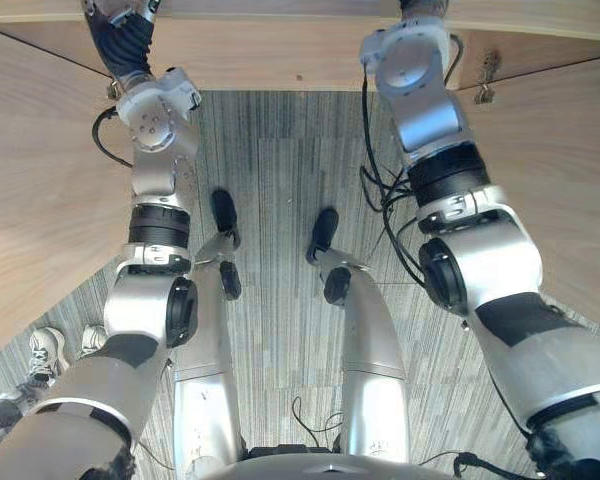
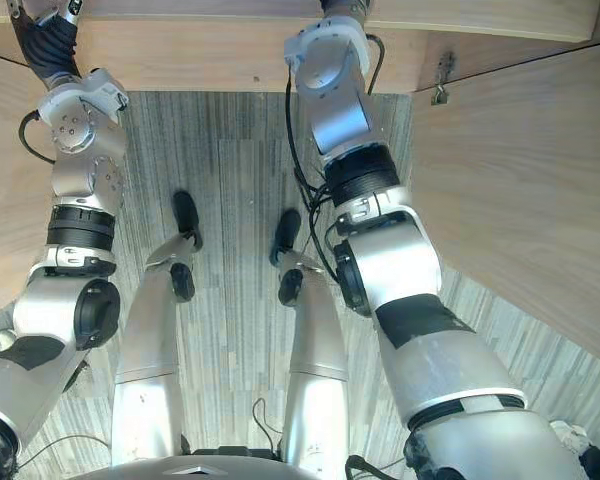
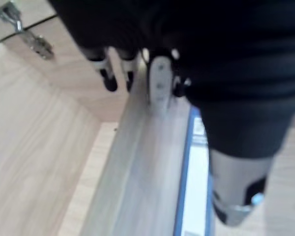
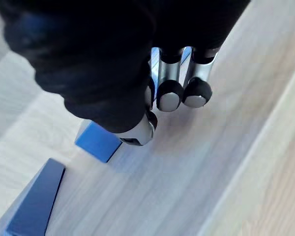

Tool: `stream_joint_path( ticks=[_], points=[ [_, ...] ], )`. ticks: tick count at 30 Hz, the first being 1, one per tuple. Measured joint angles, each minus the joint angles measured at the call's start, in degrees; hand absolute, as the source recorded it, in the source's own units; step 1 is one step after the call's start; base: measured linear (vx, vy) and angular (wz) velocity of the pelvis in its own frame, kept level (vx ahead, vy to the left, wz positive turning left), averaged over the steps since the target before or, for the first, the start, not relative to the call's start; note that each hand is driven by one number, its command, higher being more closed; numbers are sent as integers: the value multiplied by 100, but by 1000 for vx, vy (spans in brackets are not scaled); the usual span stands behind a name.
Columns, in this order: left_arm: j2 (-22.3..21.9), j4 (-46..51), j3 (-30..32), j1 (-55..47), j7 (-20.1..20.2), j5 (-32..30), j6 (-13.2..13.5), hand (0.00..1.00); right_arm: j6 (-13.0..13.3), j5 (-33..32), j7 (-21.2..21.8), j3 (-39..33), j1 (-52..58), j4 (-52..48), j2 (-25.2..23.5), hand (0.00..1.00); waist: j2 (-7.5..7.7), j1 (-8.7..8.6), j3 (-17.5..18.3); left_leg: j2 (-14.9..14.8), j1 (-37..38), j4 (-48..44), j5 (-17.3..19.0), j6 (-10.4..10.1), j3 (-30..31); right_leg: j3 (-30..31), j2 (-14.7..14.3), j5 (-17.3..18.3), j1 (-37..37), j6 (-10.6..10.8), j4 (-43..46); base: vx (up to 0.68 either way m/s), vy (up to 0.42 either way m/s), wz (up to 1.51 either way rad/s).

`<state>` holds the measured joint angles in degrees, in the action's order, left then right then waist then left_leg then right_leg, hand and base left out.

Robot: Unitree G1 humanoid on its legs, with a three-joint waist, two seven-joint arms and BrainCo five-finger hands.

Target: Walk over to the cabinet, pick up the folder, carry it to the office cabinet, place the folder inside the office cabinet, then close the office cabinet door

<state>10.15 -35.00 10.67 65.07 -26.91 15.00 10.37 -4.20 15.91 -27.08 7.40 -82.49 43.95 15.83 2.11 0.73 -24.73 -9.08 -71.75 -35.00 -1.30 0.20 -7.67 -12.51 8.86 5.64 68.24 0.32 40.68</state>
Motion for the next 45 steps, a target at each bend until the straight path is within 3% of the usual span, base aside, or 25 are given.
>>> stream_joint_path(
  ticks=[8,14,27,33,45],
  points=[
    [232,-53,-406,-67,399,45,142,0,298,-98,282,1076,-383,219,512,100,0,38,0,118,68,495,-251,-12,-43,-95,102,-52,1,3,-200,-13,-7,13],
    [236,31,-635,-215,495,43,269,0,340,-88,315,1561,-593,341,960,100,-1,73,0,215,110,612,-362,60,-54,-109,183,-59,0,20,-221,-12,-9,8],
    [214,-10,-872,-490,512,38,284,0,317,-16,312,1718,-706,682,1103,100,-13,134,7,208,285,622,-343,86,-165,-59,179,-64,-147,27,-311,-24,-17,-2],
    [214,-28,-1022,-414,592,39,284,0,323,-51,317,1718,-779,736,1196,100,-15,241,8,205,282,620,-335,101,-173,-38,173,-114,-148,38,-337,-13,-10,-2],
    [214,-341,-1082,-35,626,46,285,0,335,-556,541,1714,-1078,1142,1193,100,-94,338,-3,259,284,872,-461,85,-175,-66,192,-200,-110,26,-477,-34,-20,2]
  ],
)
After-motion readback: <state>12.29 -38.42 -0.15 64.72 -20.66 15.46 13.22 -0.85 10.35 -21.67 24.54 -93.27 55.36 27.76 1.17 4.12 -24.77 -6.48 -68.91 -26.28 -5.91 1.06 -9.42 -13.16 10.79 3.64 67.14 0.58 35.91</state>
